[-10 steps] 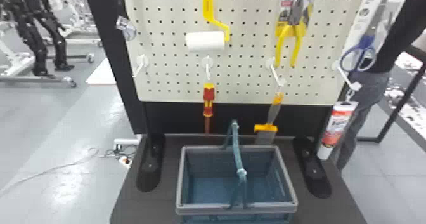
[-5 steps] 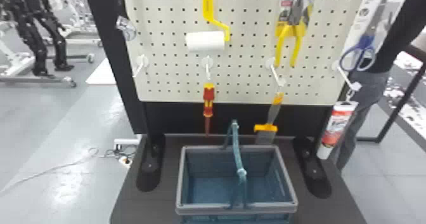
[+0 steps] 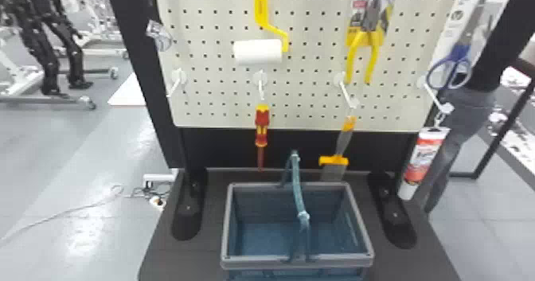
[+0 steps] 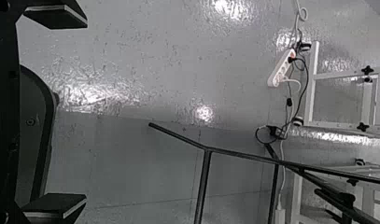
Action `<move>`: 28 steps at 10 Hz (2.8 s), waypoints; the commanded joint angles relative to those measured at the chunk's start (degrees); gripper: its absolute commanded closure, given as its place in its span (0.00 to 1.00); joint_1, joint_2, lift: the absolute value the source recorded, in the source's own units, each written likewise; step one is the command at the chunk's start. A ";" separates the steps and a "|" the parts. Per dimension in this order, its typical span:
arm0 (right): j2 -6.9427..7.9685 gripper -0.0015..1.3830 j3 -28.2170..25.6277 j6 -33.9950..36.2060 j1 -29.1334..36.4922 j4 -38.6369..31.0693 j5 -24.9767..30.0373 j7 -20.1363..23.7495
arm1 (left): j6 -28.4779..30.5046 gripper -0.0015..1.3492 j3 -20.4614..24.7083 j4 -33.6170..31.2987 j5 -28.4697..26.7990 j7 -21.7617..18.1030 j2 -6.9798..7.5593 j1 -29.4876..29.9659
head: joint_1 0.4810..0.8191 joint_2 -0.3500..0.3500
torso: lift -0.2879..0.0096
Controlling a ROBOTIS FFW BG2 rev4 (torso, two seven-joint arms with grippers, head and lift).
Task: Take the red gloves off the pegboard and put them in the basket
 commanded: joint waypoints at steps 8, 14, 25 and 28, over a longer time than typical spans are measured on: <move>0.00 0.00 0.00 0.00 0.00 0.00 0.00 0.00 | 0.00 0.00 0.00 0.00 0.00 0.00 0.00 0.00 | 0.20 0.50 | 0.63; 0.00 0.00 0.00 0.00 0.00 0.00 0.00 0.00 | 0.00 0.00 0.00 0.00 0.00 0.00 0.00 0.00 | 0.20 0.50 | 0.63; 0.00 0.00 0.00 0.00 0.00 0.00 0.00 0.00 | 0.00 0.00 0.00 0.00 0.00 0.00 0.00 0.00 | 0.20 0.50 | 0.63; 0.00 0.00 0.00 0.00 0.00 0.00 0.00 0.00 | 0.00 0.00 0.00 0.00 0.00 0.00 0.00 0.00 | 0.20 0.50 | 0.63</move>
